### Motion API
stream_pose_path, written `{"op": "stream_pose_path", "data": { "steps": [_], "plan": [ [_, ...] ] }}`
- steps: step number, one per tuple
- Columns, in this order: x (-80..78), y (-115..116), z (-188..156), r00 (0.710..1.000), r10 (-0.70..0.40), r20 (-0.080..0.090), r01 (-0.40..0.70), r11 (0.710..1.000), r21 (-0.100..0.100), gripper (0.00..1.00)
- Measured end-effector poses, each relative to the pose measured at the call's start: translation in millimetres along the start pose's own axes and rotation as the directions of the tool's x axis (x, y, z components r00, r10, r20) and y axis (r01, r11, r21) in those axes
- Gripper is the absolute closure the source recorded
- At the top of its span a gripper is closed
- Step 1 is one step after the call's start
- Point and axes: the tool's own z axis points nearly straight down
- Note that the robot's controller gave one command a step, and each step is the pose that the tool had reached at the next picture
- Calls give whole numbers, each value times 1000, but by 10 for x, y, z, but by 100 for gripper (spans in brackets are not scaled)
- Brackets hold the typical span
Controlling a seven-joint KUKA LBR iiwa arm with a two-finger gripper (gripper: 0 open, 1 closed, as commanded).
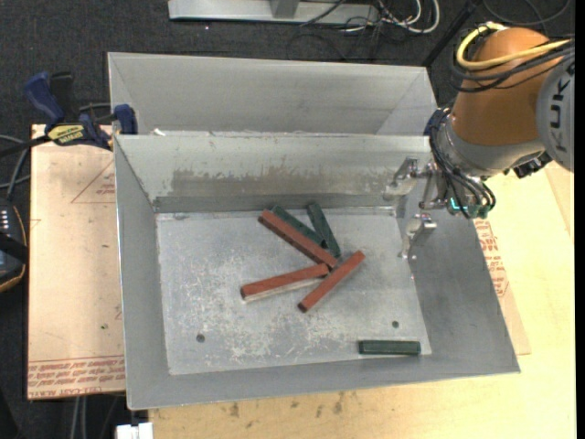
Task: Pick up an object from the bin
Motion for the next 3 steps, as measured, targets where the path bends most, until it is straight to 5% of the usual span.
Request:
{"op": "stream_pose_path", "data": {
  "steps": [1,2,3],
  "plan": [
    [-16,3,-48,1000,-2,8,2,1000,1,0],
    [58,254,338,996,-94,12,94,996,3,0],
    [295,827,565,967,-256,4,256,967,0,0]
  ]
}}
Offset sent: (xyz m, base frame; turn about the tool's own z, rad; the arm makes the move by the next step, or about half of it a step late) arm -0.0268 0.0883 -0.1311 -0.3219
